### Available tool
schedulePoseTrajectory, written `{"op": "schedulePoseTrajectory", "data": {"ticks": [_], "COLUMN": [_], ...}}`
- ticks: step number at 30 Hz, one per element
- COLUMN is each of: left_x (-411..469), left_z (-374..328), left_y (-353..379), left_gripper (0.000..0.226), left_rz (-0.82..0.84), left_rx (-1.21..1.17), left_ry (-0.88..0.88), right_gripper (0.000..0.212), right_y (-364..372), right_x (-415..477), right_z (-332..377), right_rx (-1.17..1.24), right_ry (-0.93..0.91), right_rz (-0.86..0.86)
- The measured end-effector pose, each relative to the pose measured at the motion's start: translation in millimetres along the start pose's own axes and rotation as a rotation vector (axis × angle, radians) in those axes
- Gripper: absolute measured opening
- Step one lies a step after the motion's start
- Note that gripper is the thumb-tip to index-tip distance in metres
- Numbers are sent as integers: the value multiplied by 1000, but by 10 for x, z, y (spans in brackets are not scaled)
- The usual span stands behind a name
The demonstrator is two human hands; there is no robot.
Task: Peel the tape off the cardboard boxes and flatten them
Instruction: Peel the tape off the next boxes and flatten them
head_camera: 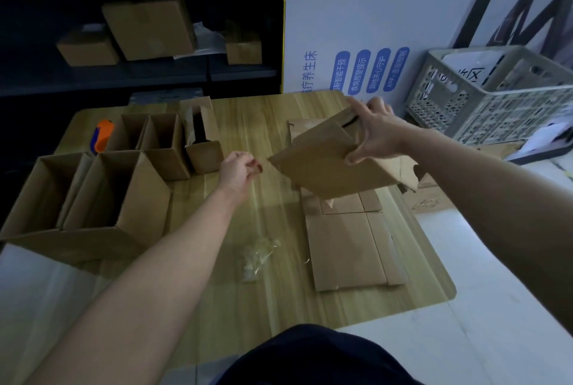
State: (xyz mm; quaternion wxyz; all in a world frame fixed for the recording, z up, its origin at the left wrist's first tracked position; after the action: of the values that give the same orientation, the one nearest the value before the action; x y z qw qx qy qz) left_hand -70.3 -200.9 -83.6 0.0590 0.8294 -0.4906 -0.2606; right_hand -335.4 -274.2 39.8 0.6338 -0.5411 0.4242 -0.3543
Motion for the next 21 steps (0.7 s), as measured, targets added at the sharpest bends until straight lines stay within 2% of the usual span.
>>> {"op": "schedulePoseTrajectory", "data": {"ticks": [4,8,11,14,18,21], "left_x": [59,4,-76,-221,-388,-467], "left_z": [96,202,351,647,1086,1252], "left_y": [-288,-661,-658,-509,-496,-536], "left_gripper": [19,10,15,27,30,34], "left_rz": [-134,-252,-62,165,329,333], "left_rx": [162,347,535,720,1071,1245], "left_ry": [17,7,-54,-168,-305,-274], "right_gripper": [121,111,109,110,107,106], "right_y": [-52,-159,-192,-110,-33,20], "right_x": [45,4,-11,37,73,82], "right_z": [-224,-474,-516,-309,-84,-34], "right_rx": [193,82,52,89,129,152], "right_ry": [117,283,339,297,224,190], "right_rz": [-87,-228,-286,-291,-307,-308]}}
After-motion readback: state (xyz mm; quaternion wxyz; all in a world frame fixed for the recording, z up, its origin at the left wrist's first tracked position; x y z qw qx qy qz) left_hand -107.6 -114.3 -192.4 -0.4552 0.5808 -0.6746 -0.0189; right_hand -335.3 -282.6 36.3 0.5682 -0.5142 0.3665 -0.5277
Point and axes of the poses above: each hand's wrist, its own x-axis towards the middle knuckle, its own y-axis out of the palm, z = x × y, the point moved 7 cm from there along x, towards the middle knuckle, and after that the axes turned 7 degrees about -x, right-handed, at the moved point
